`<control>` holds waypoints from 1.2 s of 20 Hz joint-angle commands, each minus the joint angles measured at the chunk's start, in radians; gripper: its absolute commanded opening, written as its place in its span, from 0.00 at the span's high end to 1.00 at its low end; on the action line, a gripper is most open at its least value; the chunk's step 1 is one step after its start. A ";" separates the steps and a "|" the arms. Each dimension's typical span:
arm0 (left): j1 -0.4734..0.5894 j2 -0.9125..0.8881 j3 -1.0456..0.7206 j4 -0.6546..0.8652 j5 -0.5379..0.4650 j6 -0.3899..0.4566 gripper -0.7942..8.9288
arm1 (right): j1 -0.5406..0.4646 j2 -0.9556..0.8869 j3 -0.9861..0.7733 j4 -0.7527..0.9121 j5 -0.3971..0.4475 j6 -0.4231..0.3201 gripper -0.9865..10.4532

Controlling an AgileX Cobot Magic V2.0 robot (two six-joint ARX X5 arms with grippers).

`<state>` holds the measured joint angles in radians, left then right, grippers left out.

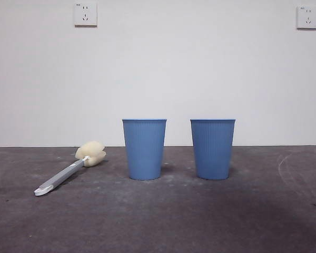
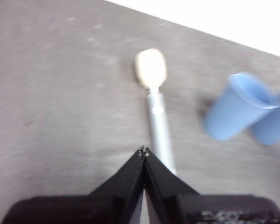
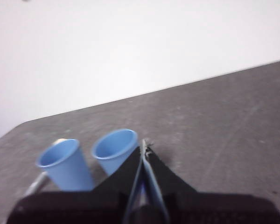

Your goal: Pick up the cup brush,pick up the cup,insert the brush into the cup,clean the cup,put the cup brush back,put the cup back to the fixed position on the table

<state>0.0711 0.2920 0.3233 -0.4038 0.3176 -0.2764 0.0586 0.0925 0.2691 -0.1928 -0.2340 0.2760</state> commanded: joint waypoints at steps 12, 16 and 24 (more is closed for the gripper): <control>-0.001 0.198 0.530 -0.557 0.102 0.286 0.93 | 0.000 0.401 0.617 -0.742 -0.175 -0.441 0.92; -0.001 0.249 0.554 -0.595 0.103 0.285 0.92 | -0.001 0.467 0.653 -0.763 -0.185 -0.460 0.91; -0.051 0.334 0.568 -0.599 0.135 0.278 0.33 | 0.001 0.527 0.680 -0.776 -0.186 -0.444 0.41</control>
<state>0.0204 0.6273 0.8902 -1.0092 0.4496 -0.0074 0.0586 0.6193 0.9447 -0.9722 -0.4171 -0.1726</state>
